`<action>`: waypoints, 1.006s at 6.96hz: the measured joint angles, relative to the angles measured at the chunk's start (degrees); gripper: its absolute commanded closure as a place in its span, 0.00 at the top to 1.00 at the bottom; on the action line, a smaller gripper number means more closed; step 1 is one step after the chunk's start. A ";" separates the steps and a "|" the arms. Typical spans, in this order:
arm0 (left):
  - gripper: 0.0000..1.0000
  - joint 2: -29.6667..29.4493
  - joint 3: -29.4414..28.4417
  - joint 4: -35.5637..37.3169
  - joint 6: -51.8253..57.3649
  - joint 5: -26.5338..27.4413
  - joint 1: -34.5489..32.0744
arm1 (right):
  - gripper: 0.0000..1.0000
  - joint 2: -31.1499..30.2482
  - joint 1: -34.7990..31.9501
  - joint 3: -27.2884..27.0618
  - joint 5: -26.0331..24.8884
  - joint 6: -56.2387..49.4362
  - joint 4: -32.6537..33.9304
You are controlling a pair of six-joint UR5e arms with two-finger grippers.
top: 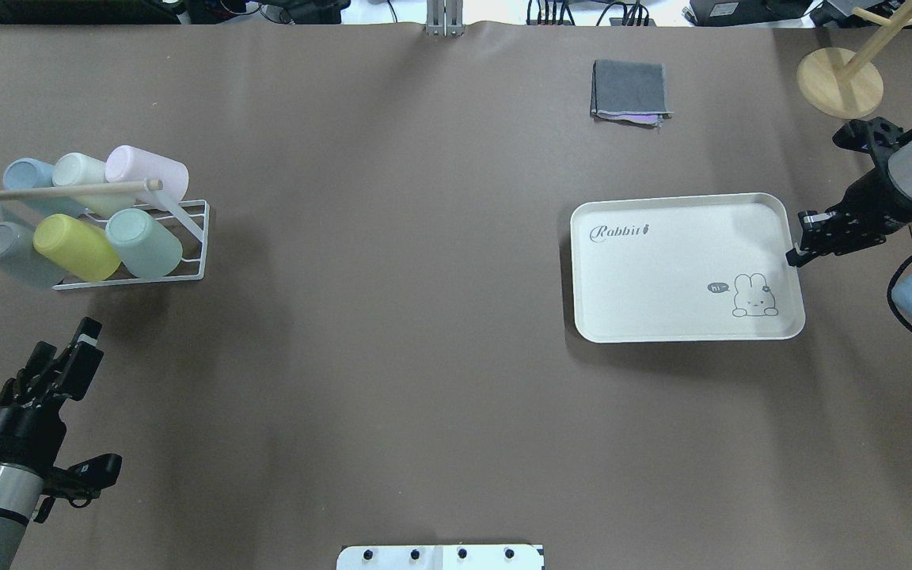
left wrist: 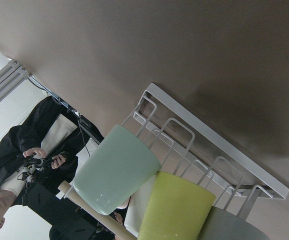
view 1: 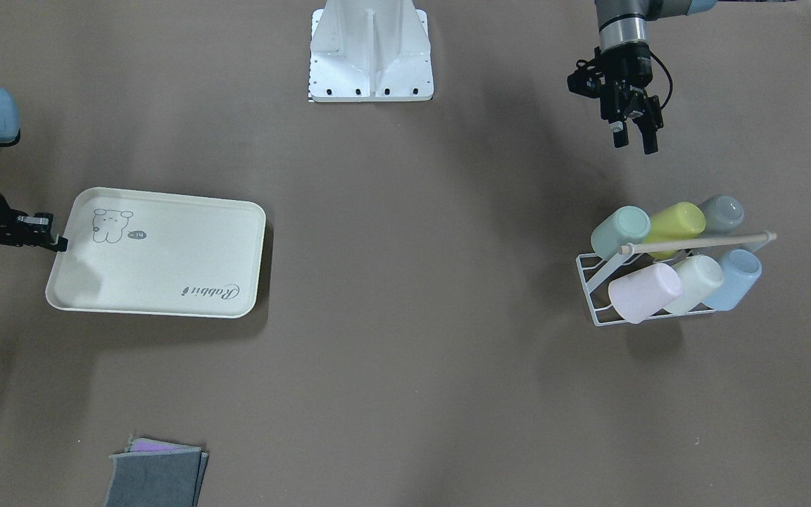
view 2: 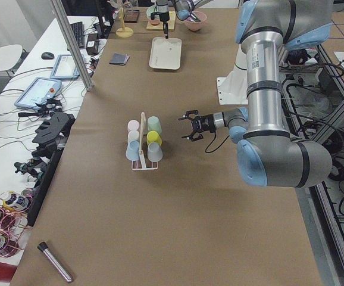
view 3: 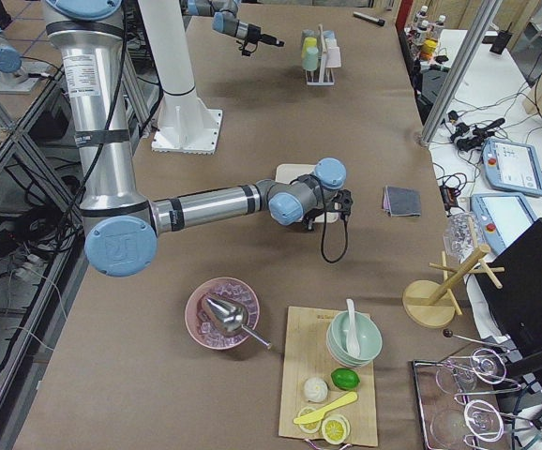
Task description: Pick up and place green cup on tray
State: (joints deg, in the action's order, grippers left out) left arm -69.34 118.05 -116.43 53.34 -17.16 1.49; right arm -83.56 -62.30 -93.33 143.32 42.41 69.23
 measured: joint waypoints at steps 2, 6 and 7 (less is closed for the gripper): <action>0.96 -1.86 0.12 -0.12 17.50 -0.03 0.01 | 0.00 0.11 -2.25 -0.24 3.17 0.04 -0.03; 0.98 -4.08 -0.54 -0.37 22.68 -1.37 -0.02 | 0.00 6.28 -1.13 -0.26 3.49 5.96 -0.04; 0.97 -4.33 -0.62 -0.50 22.67 -1.37 -0.25 | 0.00 8.52 0.82 -0.04 2.87 7.74 -0.05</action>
State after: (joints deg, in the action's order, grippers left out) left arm -73.67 117.43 -116.93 76.01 -18.52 1.24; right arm -75.04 -61.48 -93.37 146.19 50.15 69.18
